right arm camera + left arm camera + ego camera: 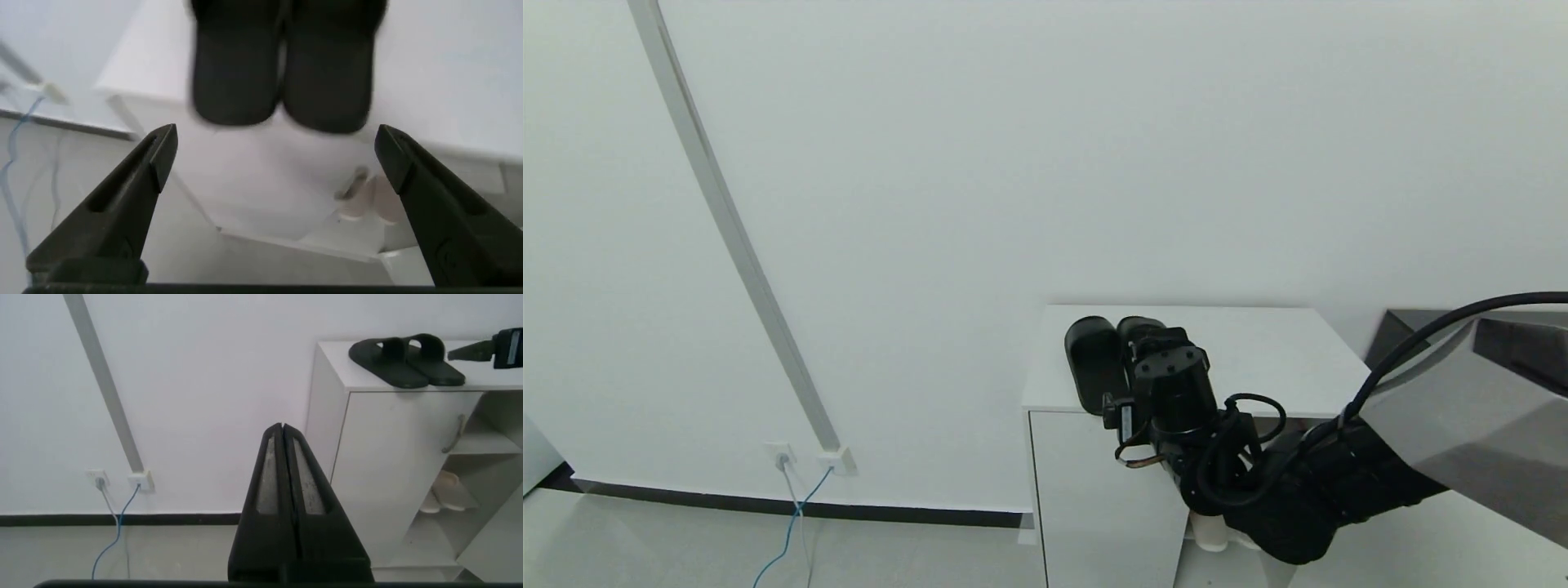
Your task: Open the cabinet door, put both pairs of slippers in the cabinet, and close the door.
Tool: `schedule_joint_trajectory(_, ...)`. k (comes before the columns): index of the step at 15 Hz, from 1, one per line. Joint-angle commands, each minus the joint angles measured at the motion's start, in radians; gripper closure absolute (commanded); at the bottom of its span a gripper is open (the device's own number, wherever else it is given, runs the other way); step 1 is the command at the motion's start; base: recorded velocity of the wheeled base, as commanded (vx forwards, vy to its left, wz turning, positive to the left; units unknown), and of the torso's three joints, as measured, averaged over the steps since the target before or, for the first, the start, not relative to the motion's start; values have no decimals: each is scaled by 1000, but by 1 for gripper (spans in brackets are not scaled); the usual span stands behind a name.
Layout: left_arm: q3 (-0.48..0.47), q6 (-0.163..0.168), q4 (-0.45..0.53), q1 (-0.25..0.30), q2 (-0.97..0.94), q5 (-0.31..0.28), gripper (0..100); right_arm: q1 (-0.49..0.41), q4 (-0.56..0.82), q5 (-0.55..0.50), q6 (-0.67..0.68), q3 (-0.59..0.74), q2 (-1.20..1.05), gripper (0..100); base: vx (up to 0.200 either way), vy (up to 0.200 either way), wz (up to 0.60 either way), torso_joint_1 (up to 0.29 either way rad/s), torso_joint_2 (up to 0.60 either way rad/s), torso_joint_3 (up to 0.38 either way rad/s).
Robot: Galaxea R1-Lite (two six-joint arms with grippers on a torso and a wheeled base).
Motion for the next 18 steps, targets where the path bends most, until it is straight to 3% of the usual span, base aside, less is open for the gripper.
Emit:
schedule_joint_trajectory(1,0,0,-1,0,1,1,100,-5,-6,0,0,0,33,0,200,0,0,12,2,7)
schedule_joint_trajectory(5,0,0,-1,0,1,1,100,-17,-58,1,-1,-9,94,0,200,0,0,2,1,0)
schedule_joint_trajectory(8,0,-2,-1,0,1,1,100,-40,-130,3,-21,-54,162,0,0,0,0,0,0,0)
schedule_joint_trajectory(18,0,-3,-1,0,1,1,100,-109,-130,6,-74,-261,289,0,0,0,0,0,0,0)
